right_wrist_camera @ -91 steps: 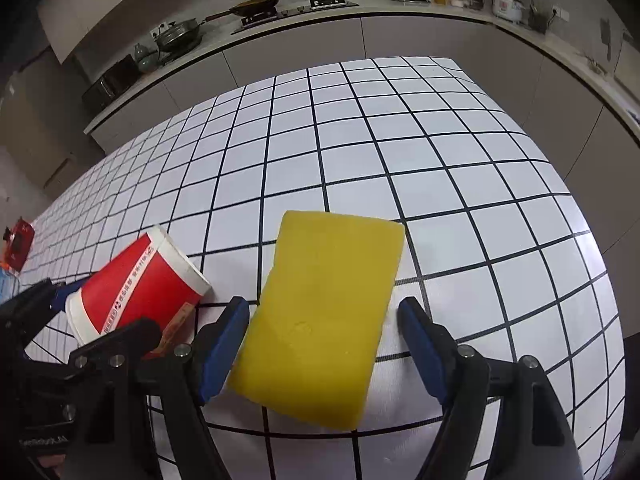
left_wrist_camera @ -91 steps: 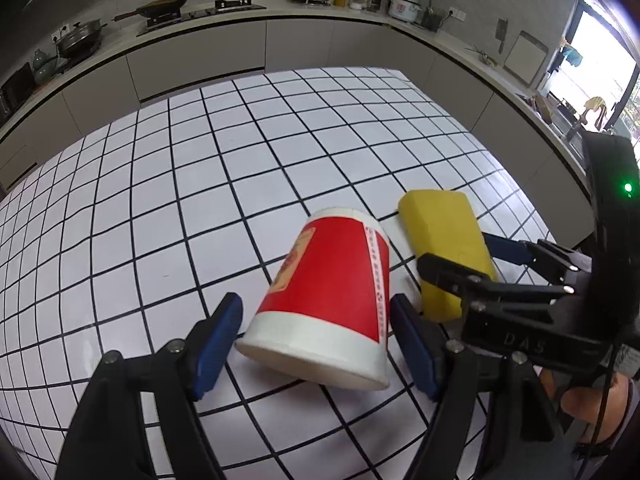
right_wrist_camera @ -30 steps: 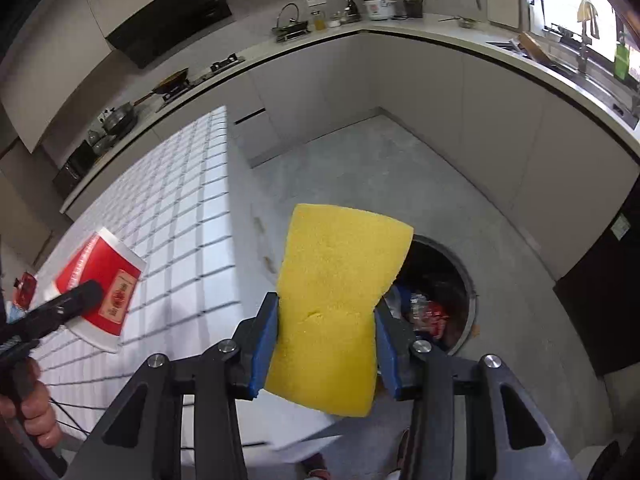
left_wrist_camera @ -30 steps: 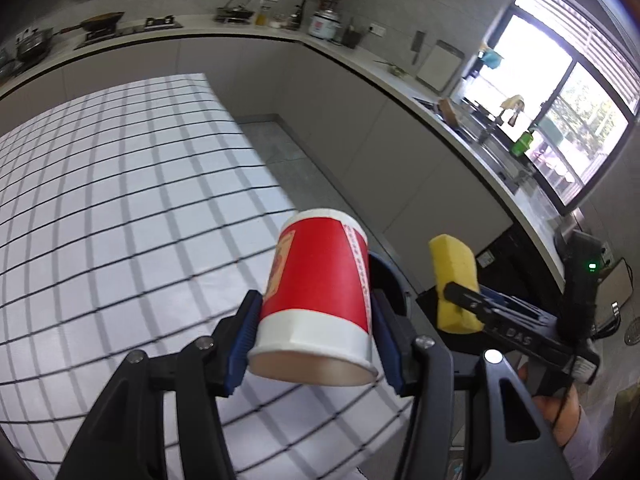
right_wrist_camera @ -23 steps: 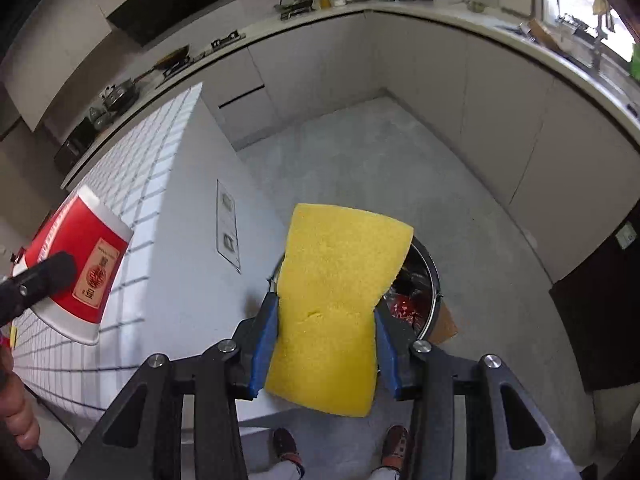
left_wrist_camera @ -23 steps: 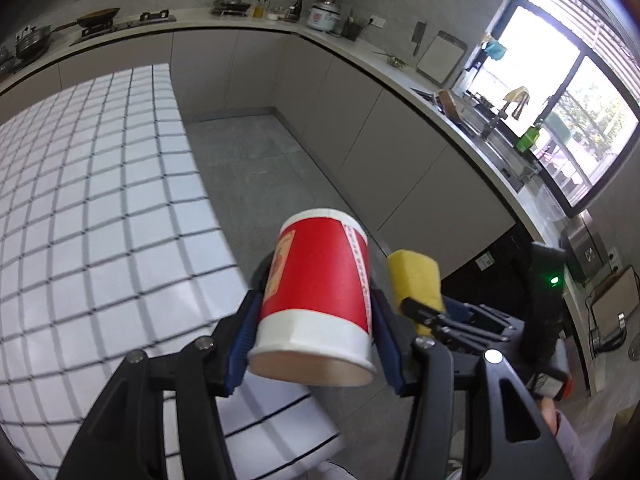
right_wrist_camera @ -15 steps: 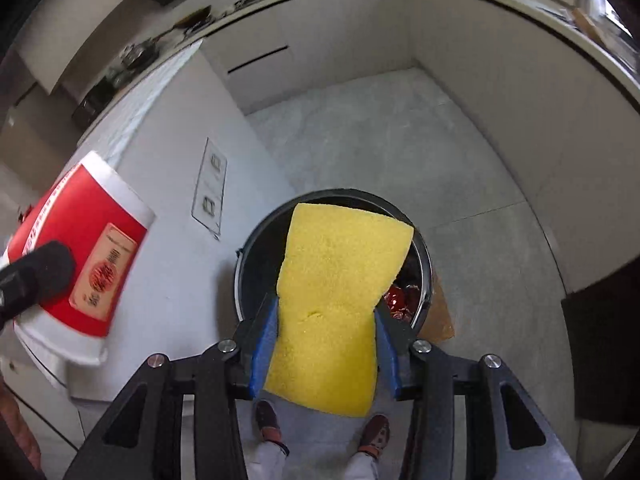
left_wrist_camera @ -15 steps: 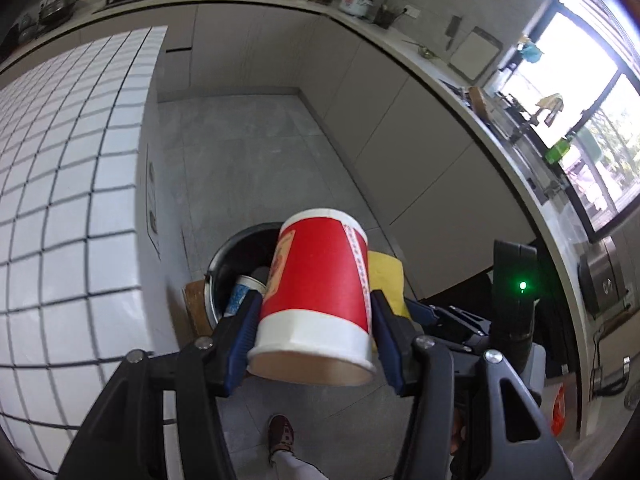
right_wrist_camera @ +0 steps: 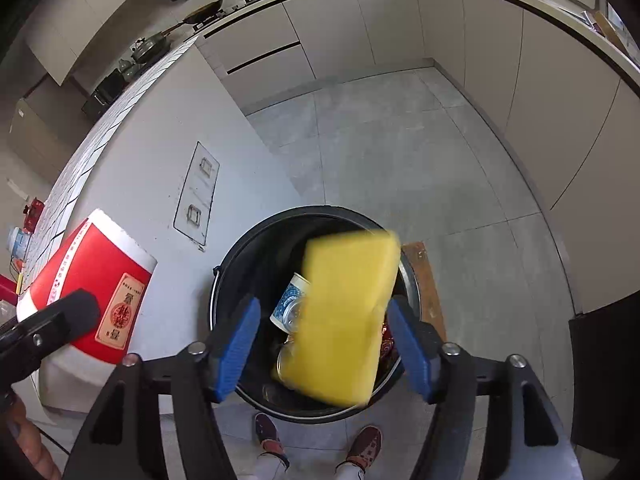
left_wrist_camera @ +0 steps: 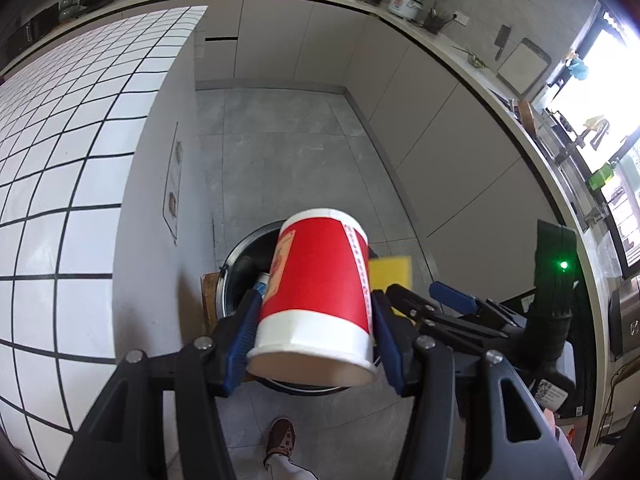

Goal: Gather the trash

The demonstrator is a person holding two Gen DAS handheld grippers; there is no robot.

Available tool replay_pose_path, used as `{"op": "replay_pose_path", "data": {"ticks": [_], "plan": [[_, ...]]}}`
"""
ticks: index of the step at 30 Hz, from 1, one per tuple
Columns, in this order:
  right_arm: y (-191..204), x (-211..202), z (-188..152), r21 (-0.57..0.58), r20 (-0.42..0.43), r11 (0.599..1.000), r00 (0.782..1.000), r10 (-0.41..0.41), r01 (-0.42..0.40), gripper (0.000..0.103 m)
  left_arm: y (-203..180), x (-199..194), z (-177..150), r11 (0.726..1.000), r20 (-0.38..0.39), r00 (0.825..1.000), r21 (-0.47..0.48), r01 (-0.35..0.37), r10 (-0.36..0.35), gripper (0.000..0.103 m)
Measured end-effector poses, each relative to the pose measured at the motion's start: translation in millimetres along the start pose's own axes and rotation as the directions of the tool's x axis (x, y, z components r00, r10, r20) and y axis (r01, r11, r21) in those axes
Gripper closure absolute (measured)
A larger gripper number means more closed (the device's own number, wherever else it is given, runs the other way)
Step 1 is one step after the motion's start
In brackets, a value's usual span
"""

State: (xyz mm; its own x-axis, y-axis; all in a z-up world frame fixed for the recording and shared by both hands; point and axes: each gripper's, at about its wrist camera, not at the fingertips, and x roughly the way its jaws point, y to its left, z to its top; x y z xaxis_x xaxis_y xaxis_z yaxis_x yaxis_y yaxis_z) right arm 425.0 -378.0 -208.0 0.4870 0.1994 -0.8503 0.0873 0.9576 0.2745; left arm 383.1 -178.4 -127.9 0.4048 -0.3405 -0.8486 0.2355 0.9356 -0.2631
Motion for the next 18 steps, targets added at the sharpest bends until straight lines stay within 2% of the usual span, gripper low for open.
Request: {"op": "replay_pose_path", "data": {"ticks": [5, 14, 18], "plan": [[-17, -19, -2, 0.05, 0.032, 0.998, 0.998, 0.047, -0.048, 0.032, -13, 17, 3, 1.0, -0.017, 1.0, 0.006, -0.014, 0.015, 0.046], [-43, -62, -19, 0.084, 0.08, 0.996, 0.996, 0.03, -0.037, 0.032, -32, 64, 3, 0.998, -0.079, 0.995, 0.024, -0.052, 0.054, 0.045], [-56, -72, -23, 0.091, 0.081, 0.996, 0.997, 0.01, -0.017, 0.032, -38, 78, 5, 0.995, -0.105, 0.99, 0.04, -0.089, 0.092, 0.041]]}}
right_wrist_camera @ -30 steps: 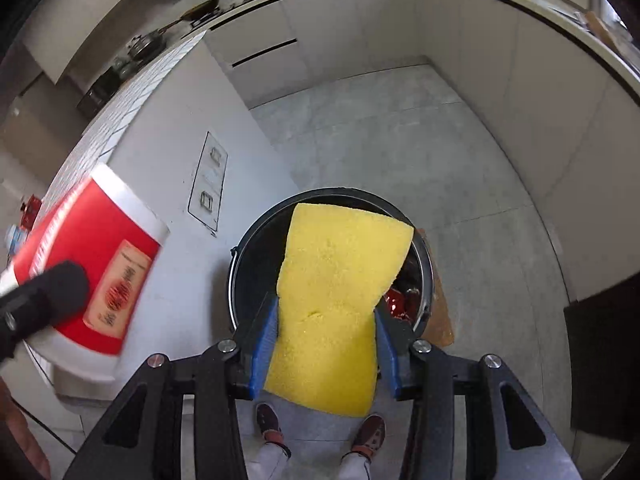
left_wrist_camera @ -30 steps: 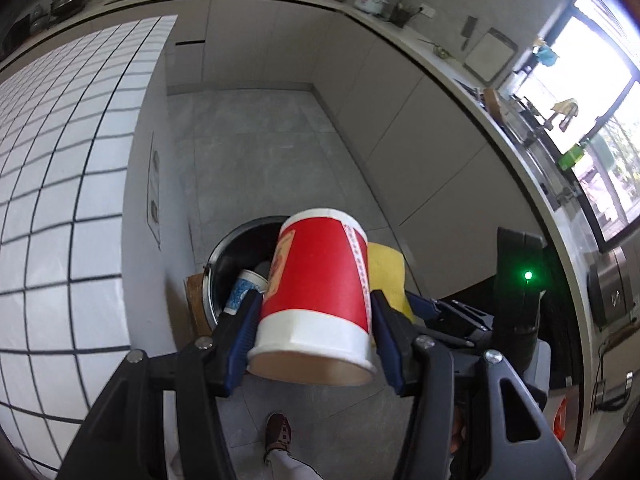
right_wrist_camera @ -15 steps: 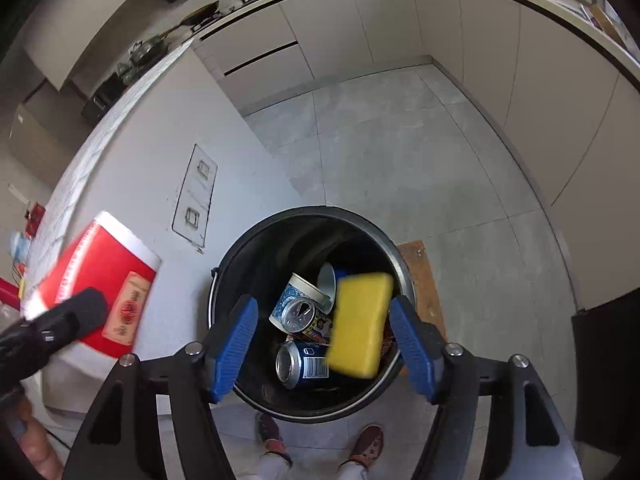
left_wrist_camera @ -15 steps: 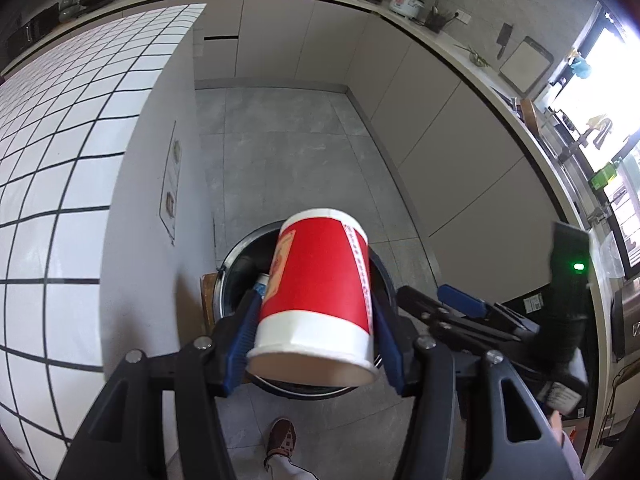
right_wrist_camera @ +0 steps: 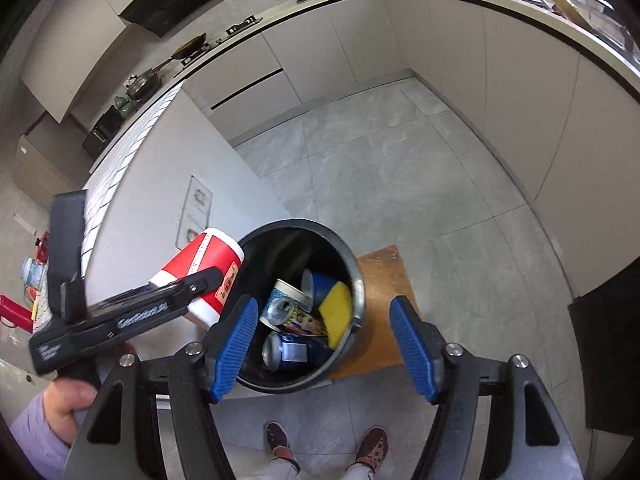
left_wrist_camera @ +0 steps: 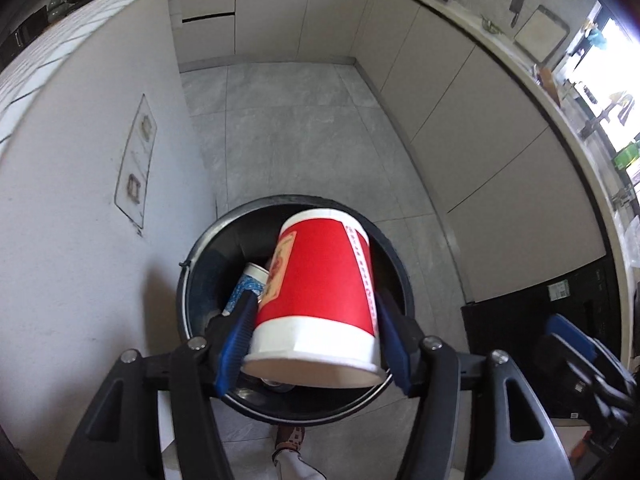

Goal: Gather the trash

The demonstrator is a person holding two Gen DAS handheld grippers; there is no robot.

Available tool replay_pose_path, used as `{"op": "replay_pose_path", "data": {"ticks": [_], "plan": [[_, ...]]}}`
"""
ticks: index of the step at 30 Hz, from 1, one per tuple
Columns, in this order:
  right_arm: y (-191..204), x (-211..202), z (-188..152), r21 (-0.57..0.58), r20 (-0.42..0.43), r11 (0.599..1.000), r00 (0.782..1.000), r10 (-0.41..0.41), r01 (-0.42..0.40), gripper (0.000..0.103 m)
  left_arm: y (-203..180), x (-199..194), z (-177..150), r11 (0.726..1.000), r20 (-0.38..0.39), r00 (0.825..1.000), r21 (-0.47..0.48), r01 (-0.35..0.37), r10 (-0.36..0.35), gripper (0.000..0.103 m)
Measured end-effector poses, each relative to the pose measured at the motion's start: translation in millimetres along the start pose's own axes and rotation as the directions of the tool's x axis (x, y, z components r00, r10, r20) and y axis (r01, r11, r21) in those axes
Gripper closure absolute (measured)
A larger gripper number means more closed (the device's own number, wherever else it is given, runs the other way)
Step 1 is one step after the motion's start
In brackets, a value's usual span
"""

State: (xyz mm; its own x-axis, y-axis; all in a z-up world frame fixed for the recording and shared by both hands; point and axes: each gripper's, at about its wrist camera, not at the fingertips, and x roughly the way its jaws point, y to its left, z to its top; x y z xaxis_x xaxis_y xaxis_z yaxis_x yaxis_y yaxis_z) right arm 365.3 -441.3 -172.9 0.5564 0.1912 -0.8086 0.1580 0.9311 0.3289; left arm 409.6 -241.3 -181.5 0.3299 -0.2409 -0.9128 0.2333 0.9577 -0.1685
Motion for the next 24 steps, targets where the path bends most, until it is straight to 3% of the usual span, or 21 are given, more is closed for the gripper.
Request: {"op": "replay_pose_path", "data": {"ticks": [5, 13, 20, 24], "plan": [[-12, -8, -4, 0.025, -0.003, 1.0, 1.0, -0.002, 0.002, 0.032, -3, 10, 0, 0.999, -0.057, 0.998, -0.009, -0.04, 0.039, 0.036], [-3, -14, -14, 0.006, -0.001, 1.0, 1.0, -0.022, 0.022, 0.032, -15, -5, -2, 0.999, -0.027, 0.999, 0.025, -0.043, 0.044, 0.034], [10, -25, -31, 0.03, -0.002, 0.999, 0.999, -0.034, 0.034, 0.032, -10, -73, -24, 0.999, 0.068, 0.998, 0.052, 0.005, -0.008, 0.034], [34, -43, -51, 0.014, 0.015, 0.999, 0.999, -0.032, 0.032, 0.032, 3, -131, -55, 0.997, 0.142, 0.989, 0.069, 0.031, -0.04, 0.034]]}}
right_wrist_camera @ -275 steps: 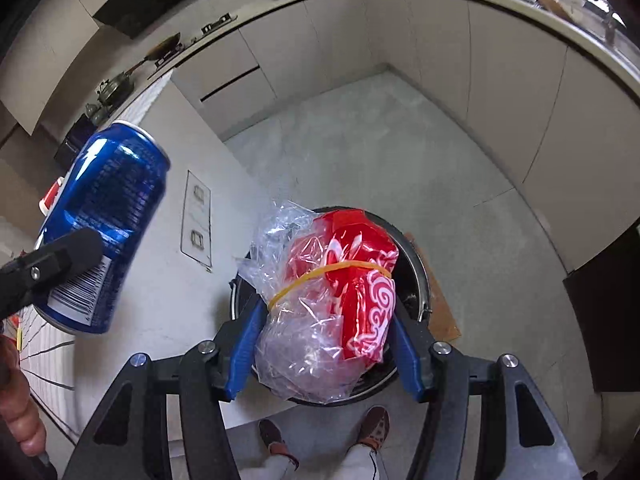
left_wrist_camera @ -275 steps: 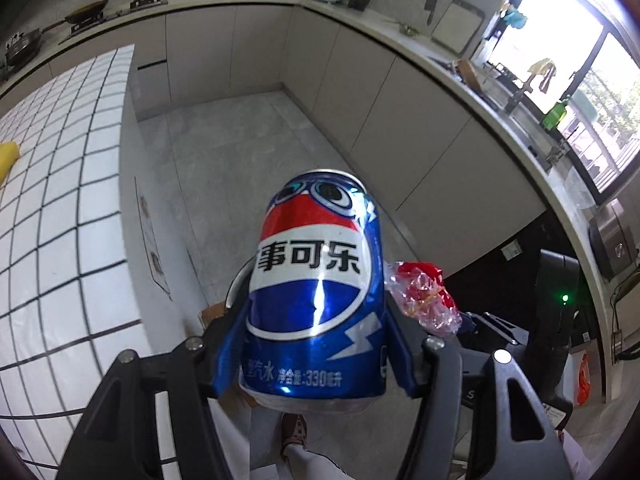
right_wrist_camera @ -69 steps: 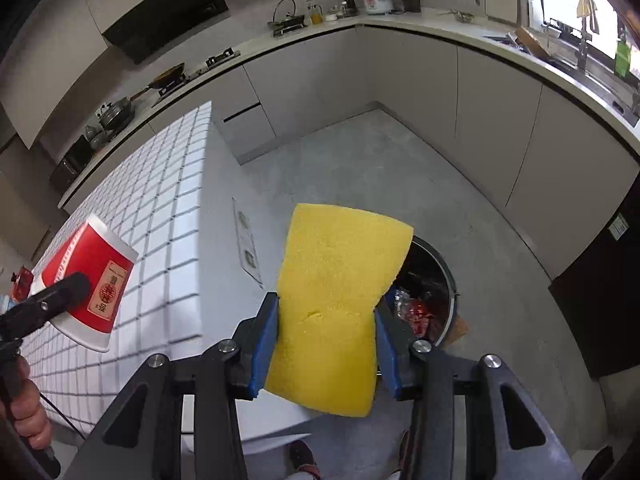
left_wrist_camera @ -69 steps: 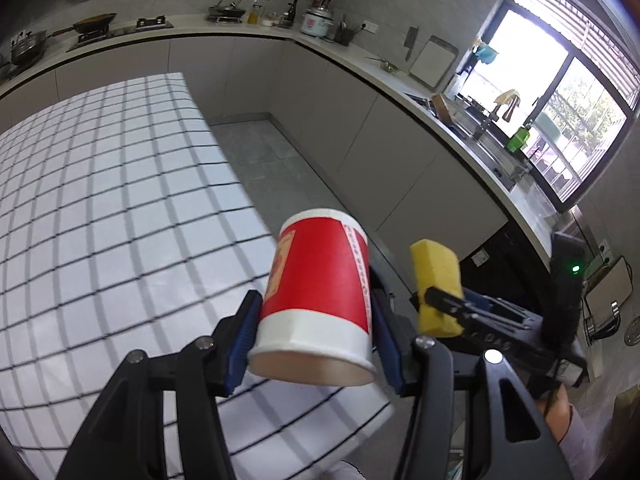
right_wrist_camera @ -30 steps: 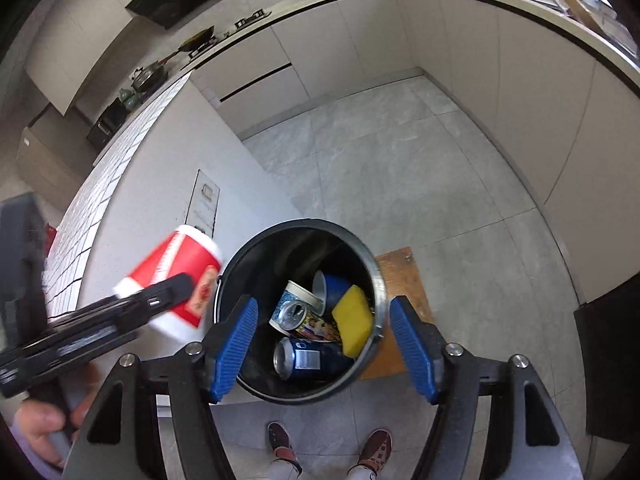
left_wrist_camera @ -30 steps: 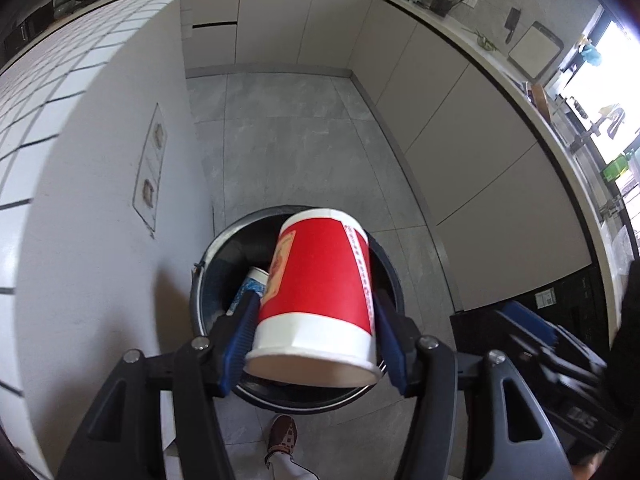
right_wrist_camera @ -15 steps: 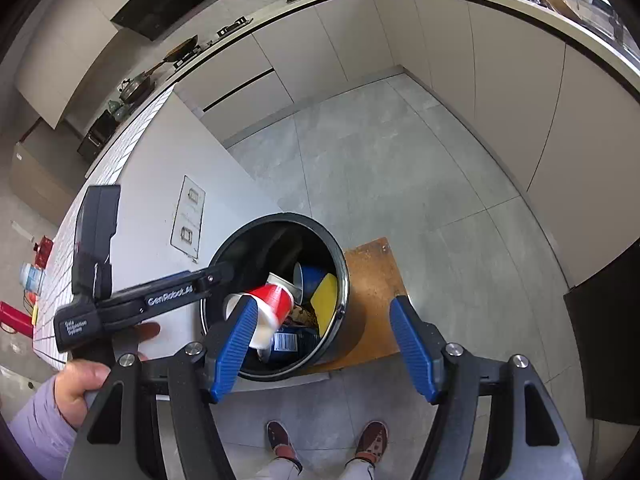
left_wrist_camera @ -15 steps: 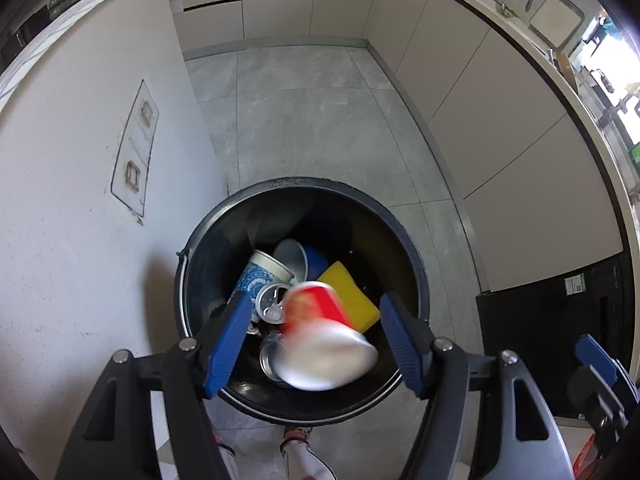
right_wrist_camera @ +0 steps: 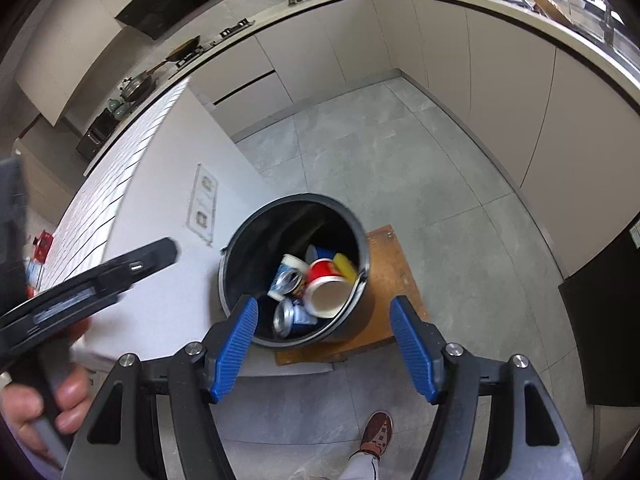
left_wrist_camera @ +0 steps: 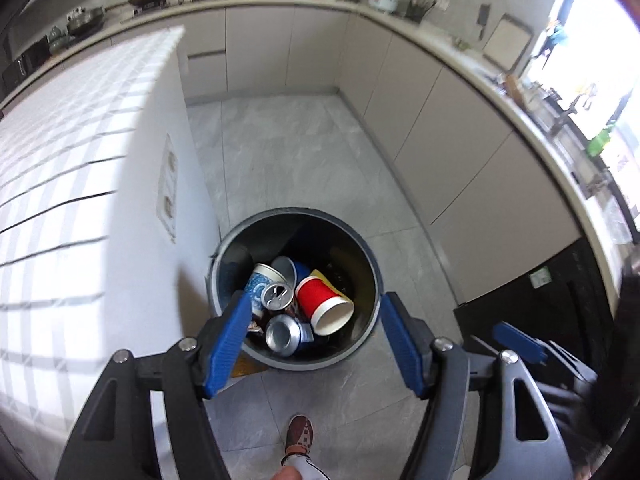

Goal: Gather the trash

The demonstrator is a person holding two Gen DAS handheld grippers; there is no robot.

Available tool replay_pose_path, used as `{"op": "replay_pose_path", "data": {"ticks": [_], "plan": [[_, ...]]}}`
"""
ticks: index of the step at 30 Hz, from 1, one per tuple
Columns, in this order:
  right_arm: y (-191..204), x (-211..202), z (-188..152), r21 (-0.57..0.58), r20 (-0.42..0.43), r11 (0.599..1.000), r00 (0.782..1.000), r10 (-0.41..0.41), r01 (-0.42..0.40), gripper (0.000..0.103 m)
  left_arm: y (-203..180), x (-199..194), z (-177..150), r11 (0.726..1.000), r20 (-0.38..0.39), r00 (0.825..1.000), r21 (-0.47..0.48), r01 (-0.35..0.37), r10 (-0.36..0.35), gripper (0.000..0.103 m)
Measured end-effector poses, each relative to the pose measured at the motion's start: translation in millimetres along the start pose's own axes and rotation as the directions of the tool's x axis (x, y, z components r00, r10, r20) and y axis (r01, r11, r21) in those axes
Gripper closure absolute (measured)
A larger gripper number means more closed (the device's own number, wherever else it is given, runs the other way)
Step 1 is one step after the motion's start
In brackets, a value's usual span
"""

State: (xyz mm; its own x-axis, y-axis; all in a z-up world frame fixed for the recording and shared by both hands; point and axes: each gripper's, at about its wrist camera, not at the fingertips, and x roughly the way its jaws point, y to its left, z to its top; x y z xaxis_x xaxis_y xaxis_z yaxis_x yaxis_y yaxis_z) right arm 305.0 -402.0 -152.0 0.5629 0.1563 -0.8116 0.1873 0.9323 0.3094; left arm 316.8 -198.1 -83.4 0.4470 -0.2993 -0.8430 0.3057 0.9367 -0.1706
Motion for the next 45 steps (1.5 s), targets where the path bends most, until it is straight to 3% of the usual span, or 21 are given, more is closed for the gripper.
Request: {"op": "replay_pose_path", "data": {"ticks": [8, 11, 15, 19, 24, 29, 38, 45], "plan": [[69, -66, -93, -0.077, 0.016, 0.997, 1.0, 0.025, -0.024, 0.032, 44, -131, -95, 0.999, 0.169, 0.984, 0.01, -0.054, 0.051, 0.034], [102, -100, -135, -0.134, 0.034, 0.991, 0.999, 0.026, -0.021, 0.032, 61, -179, -132, 0.997, 0.215, 0.973, -0.002, -0.081, 0.08, 0.025], [145, -154, -182, -0.228, 0.103, 0.973, 0.995, -0.003, 0.027, 0.031, 76, -222, -161, 0.992, 0.269, 0.955, -0.016, -0.124, 0.124, 0.021], [178, -213, -207, -0.278, 0.195, 0.96, 0.98, 0.027, 0.029, 0.024, 76, -254, -179, 0.987, 0.316, 0.936, -0.021, -0.159, 0.157, 0.021], [200, -268, -219, -0.307, 0.308, 0.949, 0.951, 0.032, 0.067, 0.017, 74, -284, -196, 0.984, 0.352, 0.919, -0.071, -0.163, 0.177, 0.019], [198, -287, -228, -0.292, 0.369, 0.95, 0.929, 0.009, 0.108, 0.017, 62, -292, -209, 0.972, 0.385, 0.893, -0.116, -0.206, 0.235, 0.016], [158, -287, -218, -0.276, 0.323, 0.958, 0.946, 0.017, 0.077, 0.017, 32, -294, -222, 0.957, 0.385, 0.878, -0.161, -0.239, 0.285, 0.016], [146, -289, -212, -0.275, 0.328, 0.958, 0.945, 0.012, 0.083, 0.017, 23, -292, -227, 0.951, 0.38, 0.874, -0.177, -0.252, 0.302, 0.016]]}}
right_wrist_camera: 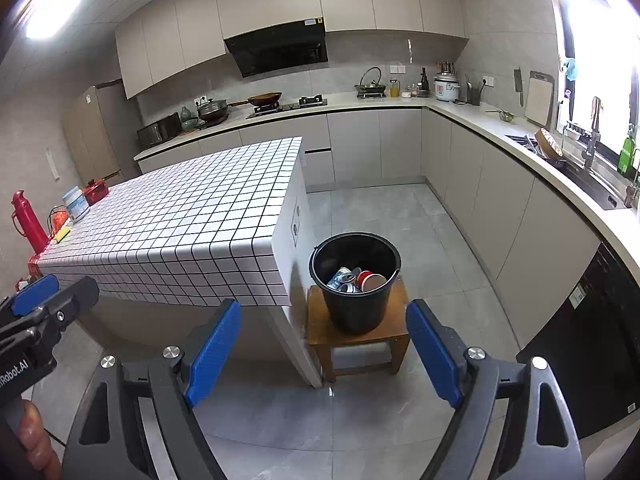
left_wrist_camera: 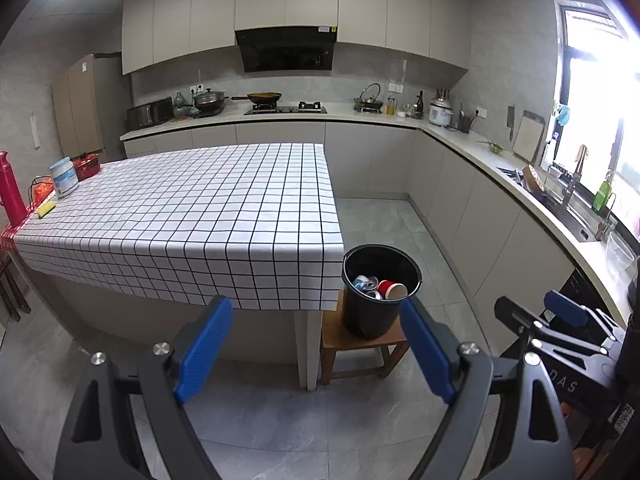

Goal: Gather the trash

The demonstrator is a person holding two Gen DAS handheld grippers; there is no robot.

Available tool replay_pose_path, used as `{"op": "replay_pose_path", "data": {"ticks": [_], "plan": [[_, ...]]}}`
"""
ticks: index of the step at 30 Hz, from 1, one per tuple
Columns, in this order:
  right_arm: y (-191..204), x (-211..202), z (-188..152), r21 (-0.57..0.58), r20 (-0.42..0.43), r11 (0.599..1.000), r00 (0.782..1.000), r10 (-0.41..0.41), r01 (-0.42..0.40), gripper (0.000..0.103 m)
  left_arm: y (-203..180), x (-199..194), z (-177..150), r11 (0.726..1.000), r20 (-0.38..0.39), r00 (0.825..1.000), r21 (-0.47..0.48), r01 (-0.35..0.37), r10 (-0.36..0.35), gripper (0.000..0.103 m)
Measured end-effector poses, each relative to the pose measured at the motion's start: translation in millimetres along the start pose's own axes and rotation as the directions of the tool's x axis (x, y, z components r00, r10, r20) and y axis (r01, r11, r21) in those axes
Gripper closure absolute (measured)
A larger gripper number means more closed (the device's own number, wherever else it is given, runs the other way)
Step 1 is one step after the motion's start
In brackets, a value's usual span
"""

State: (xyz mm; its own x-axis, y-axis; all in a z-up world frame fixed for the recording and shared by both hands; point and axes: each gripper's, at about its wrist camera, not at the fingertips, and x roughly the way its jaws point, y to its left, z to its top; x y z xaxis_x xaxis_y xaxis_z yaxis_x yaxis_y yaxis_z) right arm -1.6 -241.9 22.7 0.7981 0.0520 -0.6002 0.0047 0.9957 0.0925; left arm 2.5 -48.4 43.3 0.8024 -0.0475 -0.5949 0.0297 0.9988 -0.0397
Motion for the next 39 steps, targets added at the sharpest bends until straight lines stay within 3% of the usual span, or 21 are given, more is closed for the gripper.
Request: {"op": "replay_pose_path", "data": {"ticks": [13, 23, 39], "plan": [[3, -4, 6, -0.009, 0.023, 1.0, 1.0, -0.001, 0.001, 0.017, 0, -4, -7, 1.0, -0.006, 1.0, -0.004, -0.028, 0.028, 0.016], [11, 5, 4, -0.02, -0.015, 1.0, 1.0, -0.014, 0.013, 0.017, 3, 3, -8, 0.999, -0.05, 0.998, -0.003, -0.034, 0.034, 0.016], [18, 12, 7, -0.02, -0.017, 1.0, 1.0, -0.01, 0.01, 0.017, 9, 5, -3, 0.999, -0.047, 0.998, -0.001, -0.034, 0.034, 0.016]]}}
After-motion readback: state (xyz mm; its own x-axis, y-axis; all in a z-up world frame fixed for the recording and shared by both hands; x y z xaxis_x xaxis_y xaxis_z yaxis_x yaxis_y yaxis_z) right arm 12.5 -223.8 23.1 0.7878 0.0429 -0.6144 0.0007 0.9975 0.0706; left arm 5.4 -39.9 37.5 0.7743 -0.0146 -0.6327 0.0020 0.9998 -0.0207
